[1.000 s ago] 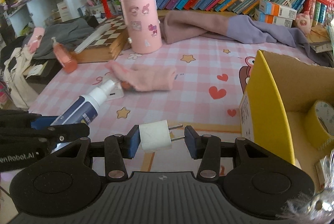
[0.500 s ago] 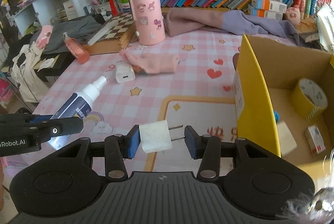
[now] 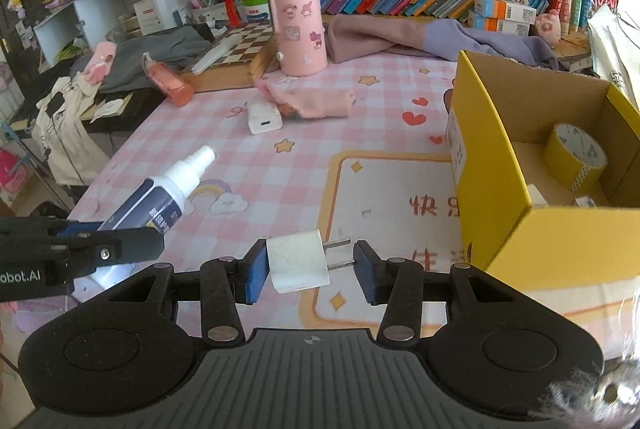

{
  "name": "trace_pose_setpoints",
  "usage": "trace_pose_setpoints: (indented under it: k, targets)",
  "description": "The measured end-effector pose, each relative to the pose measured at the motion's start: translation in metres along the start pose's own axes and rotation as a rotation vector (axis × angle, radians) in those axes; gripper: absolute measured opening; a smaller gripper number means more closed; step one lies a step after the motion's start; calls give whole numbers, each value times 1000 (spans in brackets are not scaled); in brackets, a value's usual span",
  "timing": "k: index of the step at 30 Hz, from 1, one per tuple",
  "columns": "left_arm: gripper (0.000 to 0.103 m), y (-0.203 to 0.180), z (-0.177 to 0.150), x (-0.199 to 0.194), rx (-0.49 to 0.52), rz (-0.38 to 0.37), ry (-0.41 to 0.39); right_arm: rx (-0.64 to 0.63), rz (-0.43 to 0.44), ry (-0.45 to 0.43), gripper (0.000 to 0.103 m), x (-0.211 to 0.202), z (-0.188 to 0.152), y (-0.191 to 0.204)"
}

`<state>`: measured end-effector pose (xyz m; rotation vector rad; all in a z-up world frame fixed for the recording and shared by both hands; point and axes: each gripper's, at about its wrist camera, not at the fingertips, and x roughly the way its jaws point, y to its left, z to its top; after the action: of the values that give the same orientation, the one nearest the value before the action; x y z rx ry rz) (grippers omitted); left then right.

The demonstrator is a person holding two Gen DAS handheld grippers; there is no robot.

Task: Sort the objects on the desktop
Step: 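Lift the spray bottle and plug with both grippers toward the yellow box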

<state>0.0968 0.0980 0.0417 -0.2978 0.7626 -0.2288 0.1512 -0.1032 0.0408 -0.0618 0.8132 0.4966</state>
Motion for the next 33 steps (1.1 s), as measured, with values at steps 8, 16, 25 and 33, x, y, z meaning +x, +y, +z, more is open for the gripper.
trace_pose_setpoints:
  k: [8, 16, 25, 33]
  targets:
    - [31, -9, -19, -17, 23, -36, 8, 15, -12, -5, 42, -24, -26, 10]
    - [31, -18, -32, -24, 57, -83, 41, 48, -41, -1, 42, -43, -50, 14]
    - [31, -36, -39, -20, 133, -146, 78, 143, -98, -8, 42, -63, -68, 2]
    - [31, -52, -41, -10, 167, -208, 110, 203, -162, -13, 42, -77, -80, -11]
